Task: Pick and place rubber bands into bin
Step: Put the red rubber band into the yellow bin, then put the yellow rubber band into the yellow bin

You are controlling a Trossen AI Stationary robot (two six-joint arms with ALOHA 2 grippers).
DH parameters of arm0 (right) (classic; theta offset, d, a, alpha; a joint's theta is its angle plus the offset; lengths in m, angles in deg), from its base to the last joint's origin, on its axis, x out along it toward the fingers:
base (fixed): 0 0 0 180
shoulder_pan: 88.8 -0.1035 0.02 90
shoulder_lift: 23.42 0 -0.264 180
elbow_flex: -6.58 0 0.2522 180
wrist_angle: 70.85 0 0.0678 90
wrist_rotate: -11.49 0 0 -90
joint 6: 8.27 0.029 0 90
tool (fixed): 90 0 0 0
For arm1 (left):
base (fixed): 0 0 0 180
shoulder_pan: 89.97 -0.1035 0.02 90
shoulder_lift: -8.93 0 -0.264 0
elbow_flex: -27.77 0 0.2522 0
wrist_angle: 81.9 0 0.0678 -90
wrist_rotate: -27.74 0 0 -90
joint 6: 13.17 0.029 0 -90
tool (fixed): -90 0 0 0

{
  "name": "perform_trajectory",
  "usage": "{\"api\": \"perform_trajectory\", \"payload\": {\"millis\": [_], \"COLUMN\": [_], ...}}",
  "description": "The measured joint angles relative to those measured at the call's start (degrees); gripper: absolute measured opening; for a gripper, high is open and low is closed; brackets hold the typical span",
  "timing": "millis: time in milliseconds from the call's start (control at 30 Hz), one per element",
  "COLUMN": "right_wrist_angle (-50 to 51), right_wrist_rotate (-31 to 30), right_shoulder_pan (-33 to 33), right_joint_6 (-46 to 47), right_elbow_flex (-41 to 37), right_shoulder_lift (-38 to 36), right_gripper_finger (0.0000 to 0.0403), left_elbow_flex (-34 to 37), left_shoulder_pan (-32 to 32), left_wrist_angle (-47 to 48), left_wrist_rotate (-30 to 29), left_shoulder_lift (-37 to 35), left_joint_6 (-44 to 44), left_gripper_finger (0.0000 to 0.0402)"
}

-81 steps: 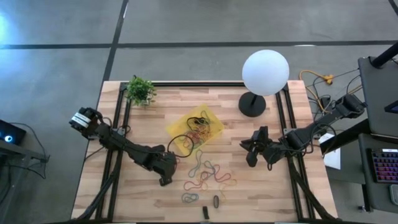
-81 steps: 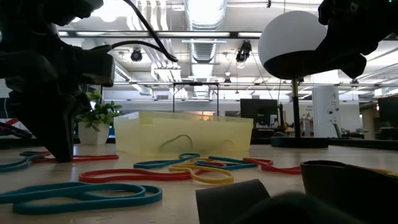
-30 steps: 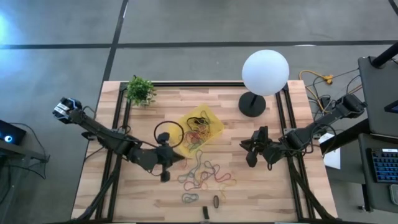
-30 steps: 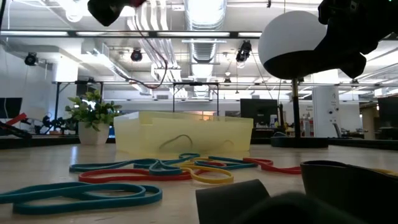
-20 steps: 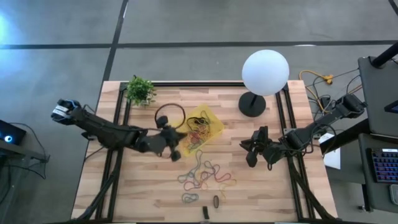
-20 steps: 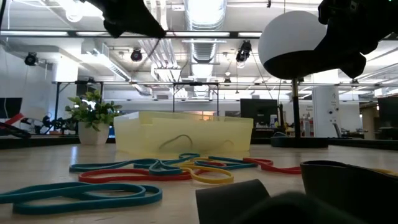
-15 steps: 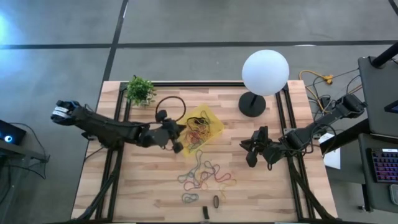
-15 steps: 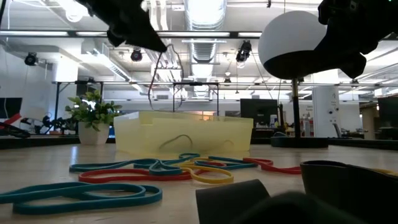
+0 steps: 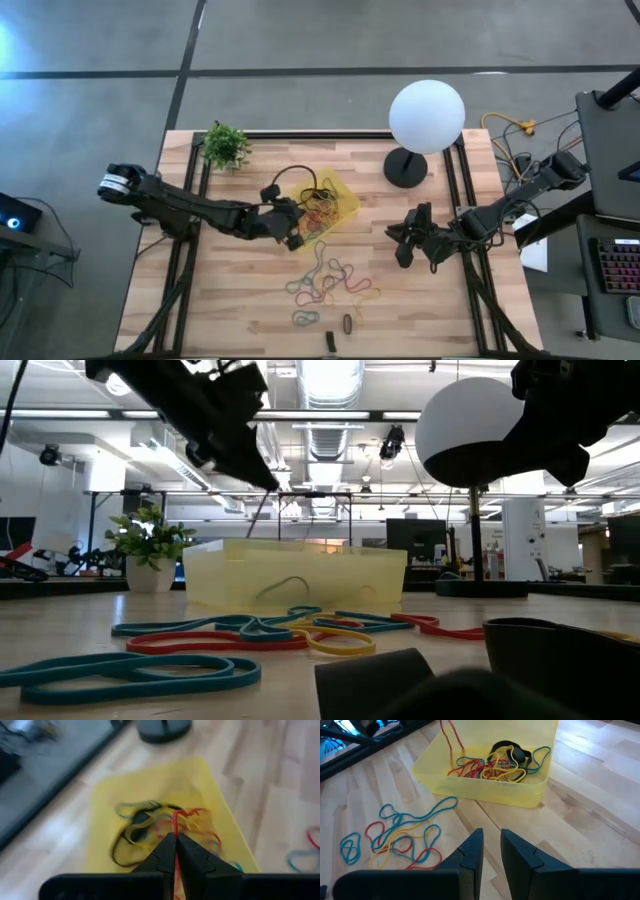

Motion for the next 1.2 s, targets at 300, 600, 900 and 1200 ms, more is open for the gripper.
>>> {"api": "perform_trajectory", "payload": {"millis": [300, 600, 900, 1200], "right_wrist_angle": [-0.2, -3.0, -13.2, -28.0], "right_wrist_rotate": [0.0, 0.7, 14.3, 24.9], "right_shoulder_pan": [0.0, 0.0, 0.0, 0.1], "right_joint_6": [0.1, -0.3, -12.8, -16.2], "right_elbow_flex": [0.0, -0.2, -0.4, 1.0], "right_shoulder_lift": [0.0, 0.0, 2.6, 18.4], "right_gripper_finger": [0.0057, 0.0057, 0.0057, 0.0057], "left_elbow_flex": [-0.1, -1.0, -1.0, 0.2], "left_shoulder_pan": [-0.2, -0.4, 2.4, 6.6], "left_wrist_angle": [-2.0, -2.5, 0.1, 10.2], "left_wrist_rotate": [6.4, 9.5, 25.1, 25.0], "left_shoulder_lift": [4.5, 1.3, -7.5, -13.5], "left_joint_6": [-0.7, -1.0, 1.5, -1.4], "left_gripper_finger": [0.0052, 0.0089, 0.009, 0.0089]}}
